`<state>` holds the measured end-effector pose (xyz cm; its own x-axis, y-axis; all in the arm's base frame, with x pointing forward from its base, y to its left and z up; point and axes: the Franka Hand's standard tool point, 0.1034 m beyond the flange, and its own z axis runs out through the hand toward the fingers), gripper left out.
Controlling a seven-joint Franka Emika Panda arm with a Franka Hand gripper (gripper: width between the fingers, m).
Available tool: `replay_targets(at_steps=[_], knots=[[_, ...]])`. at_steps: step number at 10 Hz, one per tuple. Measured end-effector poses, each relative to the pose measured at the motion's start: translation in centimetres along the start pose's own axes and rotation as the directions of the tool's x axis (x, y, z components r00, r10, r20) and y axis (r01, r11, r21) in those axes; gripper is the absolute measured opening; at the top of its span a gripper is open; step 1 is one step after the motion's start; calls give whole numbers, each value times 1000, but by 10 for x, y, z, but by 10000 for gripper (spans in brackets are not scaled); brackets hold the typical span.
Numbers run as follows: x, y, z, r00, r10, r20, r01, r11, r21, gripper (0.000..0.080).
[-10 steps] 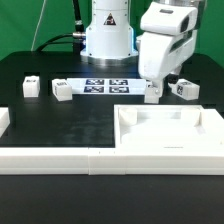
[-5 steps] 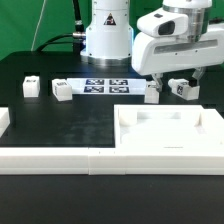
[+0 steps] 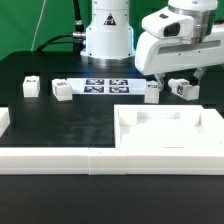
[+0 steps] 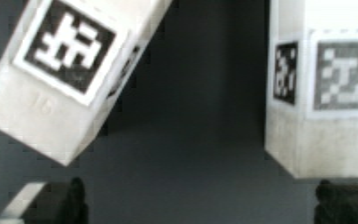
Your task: Assemble one leg
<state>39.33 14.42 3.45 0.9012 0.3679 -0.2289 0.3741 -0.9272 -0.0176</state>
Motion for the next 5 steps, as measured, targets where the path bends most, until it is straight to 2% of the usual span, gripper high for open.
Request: replay_targets(at_steps=[2, 3, 4, 5], knots=[[-10, -14, -3, 980, -22, 199, 26, 1000, -17, 649], [-7, -17, -2, 972, -26, 231, 31, 999, -17, 649], [-14, -17, 0, 946, -28, 323, 36, 999, -20, 649], [-13, -18, 4, 914, -30, 406, 40, 999, -16, 649]])
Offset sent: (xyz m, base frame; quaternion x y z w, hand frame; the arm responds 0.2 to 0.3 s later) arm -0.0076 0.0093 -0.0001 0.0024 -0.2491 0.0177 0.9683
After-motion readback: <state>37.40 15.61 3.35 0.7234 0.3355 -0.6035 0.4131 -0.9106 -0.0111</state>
